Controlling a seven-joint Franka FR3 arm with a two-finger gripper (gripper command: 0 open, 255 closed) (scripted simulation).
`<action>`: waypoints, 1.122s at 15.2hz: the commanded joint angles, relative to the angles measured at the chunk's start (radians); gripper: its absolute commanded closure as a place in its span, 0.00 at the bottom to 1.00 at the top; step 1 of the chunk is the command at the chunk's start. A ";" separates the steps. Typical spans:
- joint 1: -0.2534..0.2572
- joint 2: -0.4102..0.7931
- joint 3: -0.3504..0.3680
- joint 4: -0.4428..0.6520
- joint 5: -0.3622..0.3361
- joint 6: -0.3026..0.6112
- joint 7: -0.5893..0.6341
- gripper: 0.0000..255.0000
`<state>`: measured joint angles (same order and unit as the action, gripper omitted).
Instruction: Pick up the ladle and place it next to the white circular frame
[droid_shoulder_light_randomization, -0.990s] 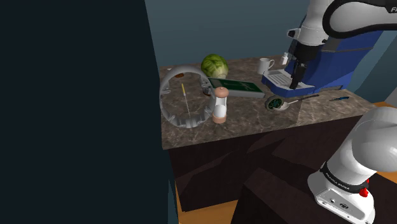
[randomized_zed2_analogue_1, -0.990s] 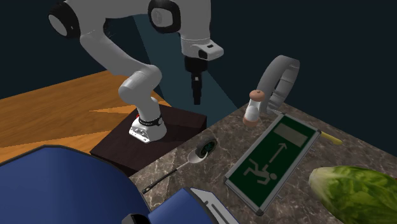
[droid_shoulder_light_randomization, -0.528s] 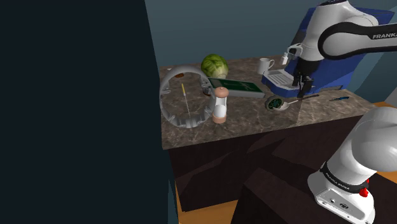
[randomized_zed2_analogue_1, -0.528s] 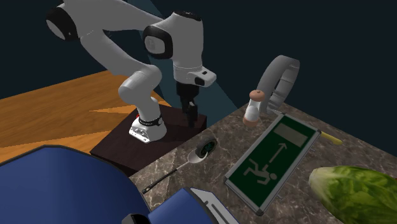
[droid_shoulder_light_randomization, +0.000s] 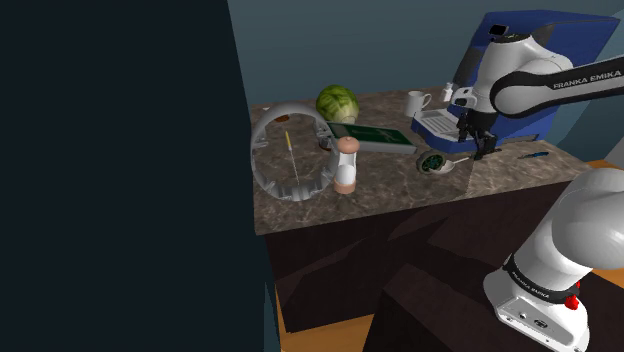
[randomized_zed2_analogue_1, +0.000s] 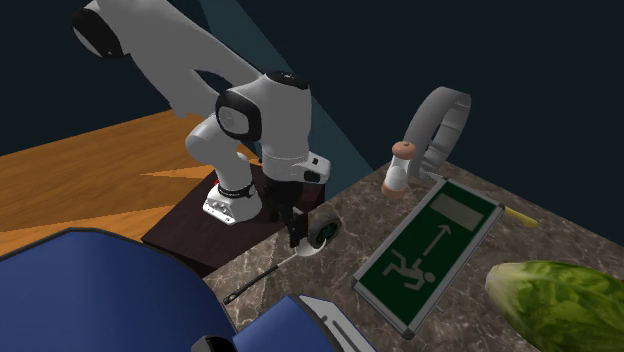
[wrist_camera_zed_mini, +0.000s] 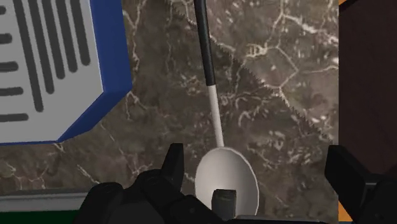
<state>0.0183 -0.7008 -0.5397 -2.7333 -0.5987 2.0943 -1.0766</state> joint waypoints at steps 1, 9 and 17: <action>0.008 0.058 -0.052 0.007 -0.052 0.067 -0.080 0.00; 0.016 0.189 -0.145 -0.007 -0.118 0.231 -0.125 0.00; 0.017 0.214 -0.159 -0.013 -0.126 0.261 -0.122 0.00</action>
<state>0.0350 -0.4872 -0.6991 -2.7457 -0.7247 2.3555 -1.1989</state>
